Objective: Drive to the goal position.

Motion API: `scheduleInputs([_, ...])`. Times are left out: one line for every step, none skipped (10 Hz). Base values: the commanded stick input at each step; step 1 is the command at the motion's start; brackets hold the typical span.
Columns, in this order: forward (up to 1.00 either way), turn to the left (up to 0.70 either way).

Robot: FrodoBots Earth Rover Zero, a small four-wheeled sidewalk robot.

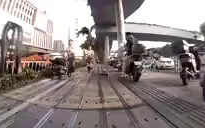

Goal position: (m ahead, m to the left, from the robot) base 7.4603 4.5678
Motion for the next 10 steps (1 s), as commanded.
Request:
scheduleInputs([0.45,0.00])
scheduleInputs([0.45,0.00])
scheduleInputs([0.45,0.00])
scheduleInputs([0.45,0.00])
scheduleInputs([0.45,0.00])
scheduleInputs([0.45,0.00])
scheduleInputs([0.45,0.00])
scheduleInputs([0.45,0.00])
scheduleInputs([0.45,0.00])
scheduleInputs([0.45,0.00])
